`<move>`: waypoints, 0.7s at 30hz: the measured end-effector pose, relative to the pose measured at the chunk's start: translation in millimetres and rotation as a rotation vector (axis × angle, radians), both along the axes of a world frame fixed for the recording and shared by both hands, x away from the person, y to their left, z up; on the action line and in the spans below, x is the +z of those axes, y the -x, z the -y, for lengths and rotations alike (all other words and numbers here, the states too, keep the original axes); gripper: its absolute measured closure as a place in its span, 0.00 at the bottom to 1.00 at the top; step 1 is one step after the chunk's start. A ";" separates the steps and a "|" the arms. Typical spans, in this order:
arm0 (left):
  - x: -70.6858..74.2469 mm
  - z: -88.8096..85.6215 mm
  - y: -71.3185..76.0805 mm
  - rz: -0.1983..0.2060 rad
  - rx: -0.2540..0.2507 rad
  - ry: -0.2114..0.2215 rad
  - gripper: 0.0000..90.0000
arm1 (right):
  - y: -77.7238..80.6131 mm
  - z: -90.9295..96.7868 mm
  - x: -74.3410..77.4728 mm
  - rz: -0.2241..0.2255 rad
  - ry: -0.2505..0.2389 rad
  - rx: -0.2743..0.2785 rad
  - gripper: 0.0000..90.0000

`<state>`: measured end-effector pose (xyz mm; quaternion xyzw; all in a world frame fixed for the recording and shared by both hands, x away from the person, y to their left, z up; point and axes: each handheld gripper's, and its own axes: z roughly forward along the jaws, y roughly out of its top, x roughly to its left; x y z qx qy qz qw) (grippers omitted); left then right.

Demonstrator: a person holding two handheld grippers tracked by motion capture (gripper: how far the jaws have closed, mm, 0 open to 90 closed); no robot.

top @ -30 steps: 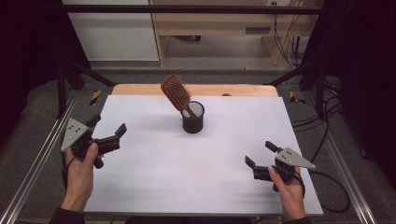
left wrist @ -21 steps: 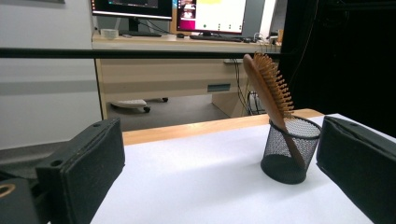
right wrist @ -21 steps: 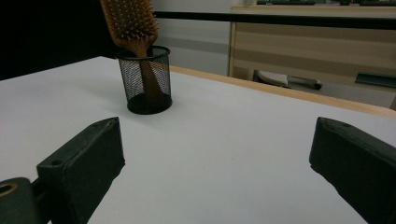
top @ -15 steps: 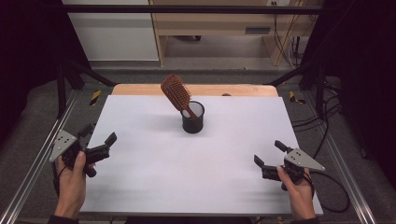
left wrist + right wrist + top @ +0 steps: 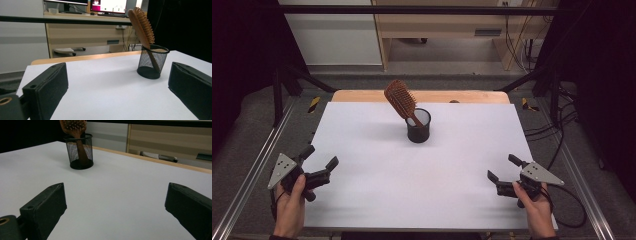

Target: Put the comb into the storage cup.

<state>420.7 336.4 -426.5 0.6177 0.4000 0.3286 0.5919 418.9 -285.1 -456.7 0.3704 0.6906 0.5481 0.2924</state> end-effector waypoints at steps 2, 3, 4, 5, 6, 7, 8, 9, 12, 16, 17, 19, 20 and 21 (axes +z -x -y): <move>0.4 0.8 2.9 0.012 0.000 -0.003 0.03 | 1.5 2.0 -0.4 -0.001 -0.007 -0.001 0.04; 0.6 1.2 4.3 0.018 0.001 0.000 0.03 | 2.3 3.0 -0.2 0.001 -0.011 -0.003 0.04; 0.7 1.8 5.9 0.020 -0.003 0.003 0.03 | 2.8 3.3 0.1 0.003 -0.014 -0.002 0.04; 0.7 2.8 7.3 0.022 -0.006 0.004 0.03 | 3.3 3.4 0.3 0.006 -0.016 -0.003 0.03; 0.3 3.9 9.2 0.023 -0.011 0.006 0.03 | 3.6 3.4 0.6 0.007 -0.016 -0.003 0.03; 0.0 4.4 10.1 0.026 -0.012 0.005 0.03 | 3.8 2.6 1.1 0.009 -0.018 -0.004 0.03; -0.6 6.1 11.1 0.021 -0.026 0.012 0.03 | 3.8 1.8 1.3 0.010 -0.021 -0.004 0.03; -0.9 7.2 12.5 0.026 -0.029 0.009 0.03 | 3.4 0.6 1.3 0.011 -0.020 -0.002 0.03; -1.5 12.2 16.3 0.038 -0.051 0.014 0.03 | 1.9 -4.8 0.8 0.007 -0.013 0.016 0.03; -3.2 19.3 22.2 0.030 -0.060 0.011 0.03 | -1.7 -9.7 1.4 0.006 -0.045 0.014 0.03; -3.8 21.2 23.7 0.031 -0.063 0.008 0.03 | -3.1 -10.9 1.6 0.010 -0.052 0.010 0.03; -2.1 23.5 26.1 0.046 -0.062 0.000 0.03 | -4.6 -13.6 1.7 0.008 -0.052 0.012 0.03; -0.4 24.4 26.7 0.056 -0.062 -0.010 0.03 | -4.9 -15.0 1.5 0.006 -0.049 0.015 0.03; 0.8 24.4 27.0 0.066 -0.058 -0.023 0.03 | -5.0 -16.1 1.3 0.005 -0.047 0.015 0.03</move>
